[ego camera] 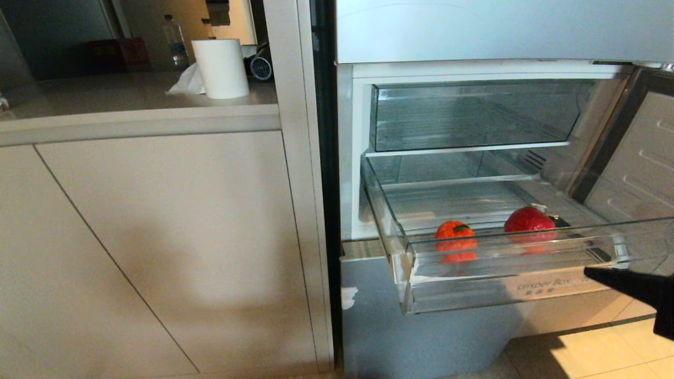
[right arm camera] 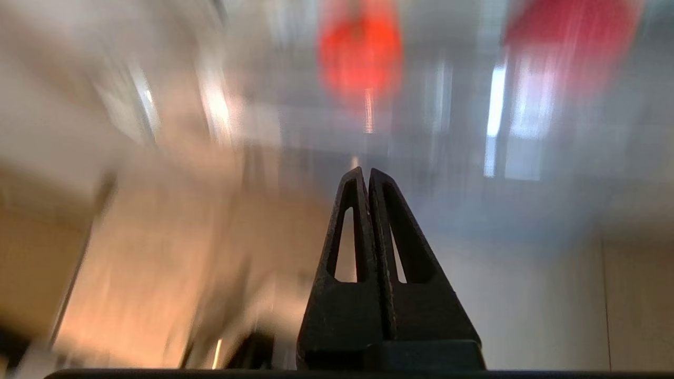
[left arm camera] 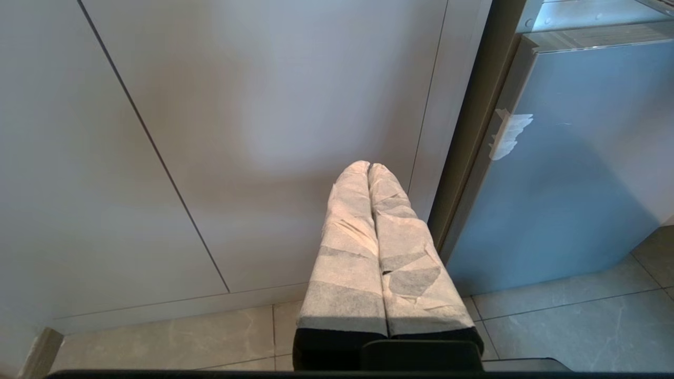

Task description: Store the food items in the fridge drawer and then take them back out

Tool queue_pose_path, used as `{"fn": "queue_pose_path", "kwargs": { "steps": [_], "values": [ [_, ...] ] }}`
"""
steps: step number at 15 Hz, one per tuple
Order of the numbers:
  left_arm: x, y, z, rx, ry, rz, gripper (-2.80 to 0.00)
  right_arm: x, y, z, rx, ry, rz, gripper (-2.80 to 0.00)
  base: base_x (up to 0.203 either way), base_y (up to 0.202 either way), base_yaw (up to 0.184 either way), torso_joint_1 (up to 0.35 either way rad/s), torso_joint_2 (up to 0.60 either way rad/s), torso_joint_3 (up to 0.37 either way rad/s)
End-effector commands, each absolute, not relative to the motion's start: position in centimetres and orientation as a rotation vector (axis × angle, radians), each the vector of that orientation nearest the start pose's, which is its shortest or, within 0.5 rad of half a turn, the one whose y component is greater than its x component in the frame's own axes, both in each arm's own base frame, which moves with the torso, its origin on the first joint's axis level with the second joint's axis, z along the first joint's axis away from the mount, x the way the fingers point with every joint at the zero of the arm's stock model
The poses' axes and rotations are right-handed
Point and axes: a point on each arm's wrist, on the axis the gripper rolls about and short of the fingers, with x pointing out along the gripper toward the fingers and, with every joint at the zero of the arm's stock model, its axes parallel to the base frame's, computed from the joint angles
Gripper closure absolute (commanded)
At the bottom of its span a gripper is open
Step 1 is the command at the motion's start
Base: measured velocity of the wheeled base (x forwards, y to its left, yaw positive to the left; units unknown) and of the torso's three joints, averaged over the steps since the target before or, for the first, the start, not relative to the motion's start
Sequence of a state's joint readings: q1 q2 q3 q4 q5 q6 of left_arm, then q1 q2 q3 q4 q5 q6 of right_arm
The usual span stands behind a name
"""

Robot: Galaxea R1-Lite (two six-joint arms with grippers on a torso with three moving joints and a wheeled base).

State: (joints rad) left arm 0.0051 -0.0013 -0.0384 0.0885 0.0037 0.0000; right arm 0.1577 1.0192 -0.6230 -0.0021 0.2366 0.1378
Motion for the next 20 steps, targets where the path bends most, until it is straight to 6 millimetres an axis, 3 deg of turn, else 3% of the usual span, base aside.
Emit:
{"fn": "queue_pose_path", "kwargs": {
  "steps": [1,5,11,13,16,18,20],
  "values": [
    [-2.6,0.0,7.7,0.0,0.049,0.01,0.0,11.6,2.4,20.3,0.155,0.582,0.344,0.0,0.0,0.0,0.0,0.0,0.0,0.0],
    [-2.6,0.0,7.7,0.0,0.049,0.011,0.0,15.8,3.0,18.9,0.153,0.742,0.307,0.0,0.0,0.0,0.0,0.0,0.0,0.0],
    [-2.6,0.0,7.7,0.0,0.049,0.009,0.0,27.8,4.9,18.0,0.126,0.802,0.241,0.0,0.0,0.0,0.0,0.0,0.0,0.0],
    [-2.6,0.0,7.7,0.0,0.049,0.01,0.0,31.8,6.0,17.1,0.126,0.716,0.254,0.0,0.0,0.0,0.0,0.0,0.0,0.0],
    [-2.6,0.0,7.7,0.0,0.049,0.009,0.0,36.4,7.9,17.8,0.196,0.378,0.286,0.0,0.0,0.0,0.0,0.0,0.0,0.0],
    [-2.6,0.0,7.7,0.0,0.049,0.008,0.0,35.9,8.2,18.2,0.223,0.322,0.277,0.0,0.0,0.0,0.0,0.0,0.0,0.0],
    [-2.6,0.0,7.7,0.0,0.049,0.008,0.0,32.7,7.7,20.0,0.231,0.292,0.282,0.0,0.0,0.0,0.0,0.0,0.0,0.0]
  ]
}}
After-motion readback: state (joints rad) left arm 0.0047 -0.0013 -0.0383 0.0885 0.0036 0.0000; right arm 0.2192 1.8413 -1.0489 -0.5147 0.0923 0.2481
